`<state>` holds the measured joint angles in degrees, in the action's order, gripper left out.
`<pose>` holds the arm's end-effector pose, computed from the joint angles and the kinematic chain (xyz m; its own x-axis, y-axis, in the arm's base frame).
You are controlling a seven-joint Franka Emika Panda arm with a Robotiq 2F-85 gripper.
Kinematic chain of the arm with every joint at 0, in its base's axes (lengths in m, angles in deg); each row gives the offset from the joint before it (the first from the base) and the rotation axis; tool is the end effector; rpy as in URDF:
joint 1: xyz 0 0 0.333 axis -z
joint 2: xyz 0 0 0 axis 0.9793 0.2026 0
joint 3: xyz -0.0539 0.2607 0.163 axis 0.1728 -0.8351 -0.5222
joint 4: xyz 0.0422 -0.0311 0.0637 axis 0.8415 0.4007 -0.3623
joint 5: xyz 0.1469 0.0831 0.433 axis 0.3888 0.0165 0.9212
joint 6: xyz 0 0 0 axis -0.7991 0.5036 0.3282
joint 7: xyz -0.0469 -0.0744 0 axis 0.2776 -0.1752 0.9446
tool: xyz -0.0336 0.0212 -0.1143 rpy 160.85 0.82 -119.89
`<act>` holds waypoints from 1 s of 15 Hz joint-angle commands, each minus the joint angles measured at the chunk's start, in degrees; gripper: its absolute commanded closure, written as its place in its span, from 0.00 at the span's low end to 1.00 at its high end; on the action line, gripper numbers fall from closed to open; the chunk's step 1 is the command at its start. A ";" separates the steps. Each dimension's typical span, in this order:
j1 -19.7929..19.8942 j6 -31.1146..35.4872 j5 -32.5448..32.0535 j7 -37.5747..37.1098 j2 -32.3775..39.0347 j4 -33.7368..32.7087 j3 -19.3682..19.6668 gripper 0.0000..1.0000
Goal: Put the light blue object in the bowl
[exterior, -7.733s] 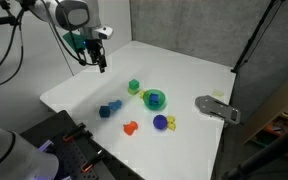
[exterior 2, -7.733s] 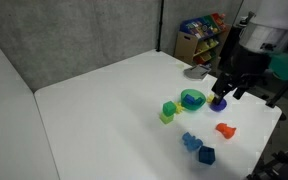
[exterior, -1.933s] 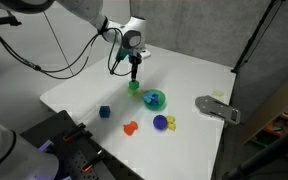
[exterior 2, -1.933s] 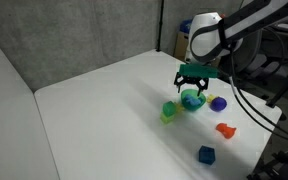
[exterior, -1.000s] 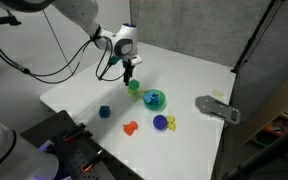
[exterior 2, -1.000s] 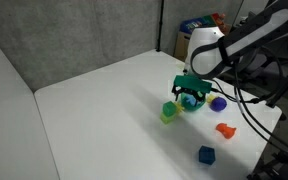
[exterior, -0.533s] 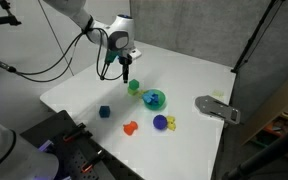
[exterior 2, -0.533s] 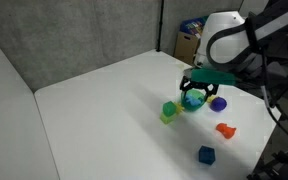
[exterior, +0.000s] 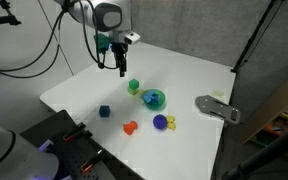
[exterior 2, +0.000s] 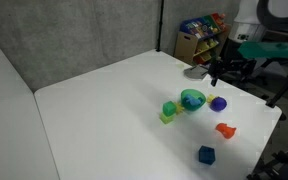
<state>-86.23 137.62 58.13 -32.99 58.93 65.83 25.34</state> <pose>0.5534 0.0788 0.2777 0.8964 -0.4264 -0.1210 -0.4289 -0.9033 0.0063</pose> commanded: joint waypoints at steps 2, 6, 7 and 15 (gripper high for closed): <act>3.47 -10.89 -6.96 5.58 -12.96 2.36 -1.12 0.00; 4.91 -18.03 -7.45 13.79 -21.59 0.78 -0.99 0.00; 5.06 -19.20 -6.82 16.08 -23.42 0.35 -0.78 0.00; 6.13 -20.82 -5.50 21.86 -28.93 -0.31 -1.28 0.00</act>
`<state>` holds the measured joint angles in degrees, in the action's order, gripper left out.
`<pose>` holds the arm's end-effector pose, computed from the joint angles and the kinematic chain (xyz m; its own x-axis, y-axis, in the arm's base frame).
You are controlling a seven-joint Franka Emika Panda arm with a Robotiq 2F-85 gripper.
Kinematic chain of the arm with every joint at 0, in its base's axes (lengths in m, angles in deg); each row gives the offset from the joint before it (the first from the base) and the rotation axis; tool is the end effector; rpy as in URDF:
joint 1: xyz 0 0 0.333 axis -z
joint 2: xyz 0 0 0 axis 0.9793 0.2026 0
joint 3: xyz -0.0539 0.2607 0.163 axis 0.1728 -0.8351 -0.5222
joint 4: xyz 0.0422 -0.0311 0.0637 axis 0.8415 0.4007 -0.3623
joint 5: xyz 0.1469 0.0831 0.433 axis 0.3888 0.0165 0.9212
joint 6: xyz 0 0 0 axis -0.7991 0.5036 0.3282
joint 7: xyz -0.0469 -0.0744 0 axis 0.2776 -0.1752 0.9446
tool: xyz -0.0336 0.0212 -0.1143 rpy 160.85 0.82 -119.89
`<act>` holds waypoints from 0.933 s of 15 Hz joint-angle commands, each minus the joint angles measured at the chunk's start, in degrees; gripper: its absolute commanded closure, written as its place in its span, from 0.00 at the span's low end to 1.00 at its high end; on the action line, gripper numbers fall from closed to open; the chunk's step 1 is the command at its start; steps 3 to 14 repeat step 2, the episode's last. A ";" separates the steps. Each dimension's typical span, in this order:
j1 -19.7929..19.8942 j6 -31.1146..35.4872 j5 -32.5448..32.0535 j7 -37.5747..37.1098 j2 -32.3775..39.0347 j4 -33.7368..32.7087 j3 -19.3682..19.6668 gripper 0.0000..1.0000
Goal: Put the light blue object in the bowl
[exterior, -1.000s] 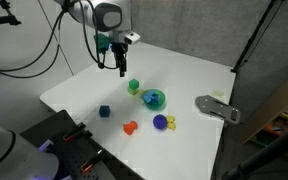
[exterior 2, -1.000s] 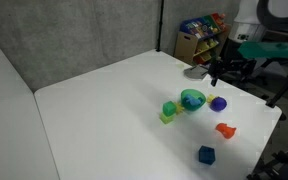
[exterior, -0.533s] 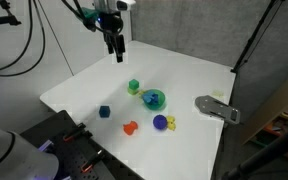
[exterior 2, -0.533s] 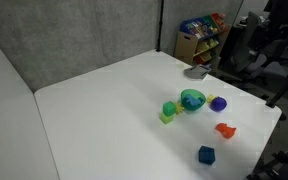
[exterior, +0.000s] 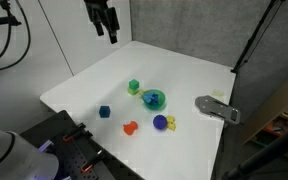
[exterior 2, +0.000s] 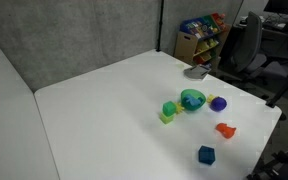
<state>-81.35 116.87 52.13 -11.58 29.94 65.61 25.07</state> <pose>0.4800 0.0232 0.5173 0.9942 -0.0973 0.0454 -0.0984 -0.9949 0.0235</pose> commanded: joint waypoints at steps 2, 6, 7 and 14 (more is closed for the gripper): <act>1.24 -0.21 0.59 0.79 -0.14 -0.09 -0.99 0.00; 1.24 -0.21 0.59 0.79 -0.14 -0.09 -0.99 0.00; 1.24 -0.21 0.59 0.79 -0.14 -0.09 -0.99 0.00; 1.24 -0.21 0.59 0.79 -0.14 -0.09 -0.99 0.00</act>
